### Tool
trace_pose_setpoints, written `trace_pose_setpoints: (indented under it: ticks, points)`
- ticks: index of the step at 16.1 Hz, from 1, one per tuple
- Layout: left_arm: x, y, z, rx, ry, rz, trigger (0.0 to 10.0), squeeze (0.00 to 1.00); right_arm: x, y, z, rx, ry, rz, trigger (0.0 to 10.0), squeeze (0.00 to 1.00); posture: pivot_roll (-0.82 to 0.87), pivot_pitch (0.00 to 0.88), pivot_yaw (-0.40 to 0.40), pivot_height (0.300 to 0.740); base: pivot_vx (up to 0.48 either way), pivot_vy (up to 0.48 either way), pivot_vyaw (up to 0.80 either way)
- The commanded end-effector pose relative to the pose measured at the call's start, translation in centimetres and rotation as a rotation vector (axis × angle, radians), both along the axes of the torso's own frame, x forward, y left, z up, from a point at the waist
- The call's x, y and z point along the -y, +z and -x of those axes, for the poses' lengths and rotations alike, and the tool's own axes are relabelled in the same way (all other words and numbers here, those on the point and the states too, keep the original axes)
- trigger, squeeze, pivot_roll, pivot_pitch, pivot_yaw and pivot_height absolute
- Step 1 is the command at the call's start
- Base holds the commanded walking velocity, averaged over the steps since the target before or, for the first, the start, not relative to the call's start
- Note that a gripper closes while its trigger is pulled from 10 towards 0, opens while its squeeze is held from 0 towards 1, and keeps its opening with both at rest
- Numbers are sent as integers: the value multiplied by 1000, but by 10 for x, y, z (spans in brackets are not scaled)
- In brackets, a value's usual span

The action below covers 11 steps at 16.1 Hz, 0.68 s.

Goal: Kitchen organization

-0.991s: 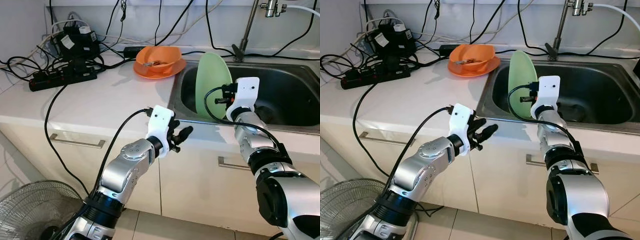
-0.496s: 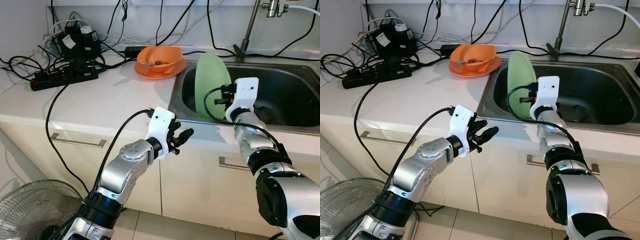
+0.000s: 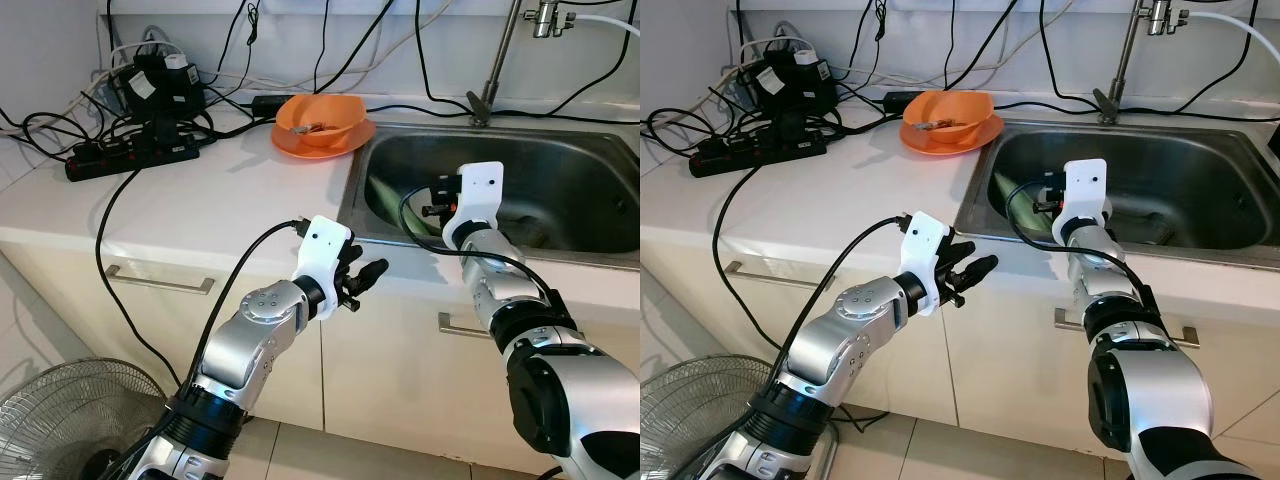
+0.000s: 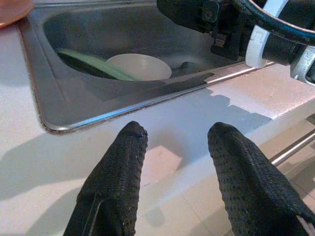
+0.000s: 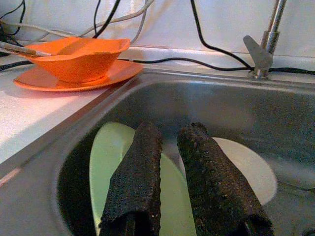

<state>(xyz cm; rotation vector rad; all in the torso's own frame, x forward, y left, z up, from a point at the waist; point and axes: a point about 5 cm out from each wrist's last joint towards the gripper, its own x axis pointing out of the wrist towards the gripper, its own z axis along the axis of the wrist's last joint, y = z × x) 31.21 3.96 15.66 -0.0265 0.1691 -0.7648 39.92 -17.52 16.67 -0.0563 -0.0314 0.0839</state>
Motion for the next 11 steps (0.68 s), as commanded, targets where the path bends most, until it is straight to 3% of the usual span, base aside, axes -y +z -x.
trace_pose_setpoints:
  ticks: [1, 5, 8, 11]
  points:
    - [-2, 2, 0, 14, 2, -1, 10000, 0, -4, -2, 0, -17, 17, 7, 10000, 0, 97, 0, 55, 740, 0, 0, 0]
    - [-3, 2, -2, 31, 27, 3, 10000, 0, -4, 3, 0, 22, 16, -23, 10000, 0, 95, 0, 56, 740, 0, 0, 0]
    - [-16, 13, -14, 126, 185, 48, 10000, 0, -1, 23, 2, 187, -3, -61, 10000, 0, 75, 0, 61, 740, 0, 0, 0]
    - [-21, 18, -16, 173, 263, 97, 10000, 0, 3, 27, 9, 267, -20, -60, 10000, 0, 75, 0, 61, 740, 0, 0, 0]
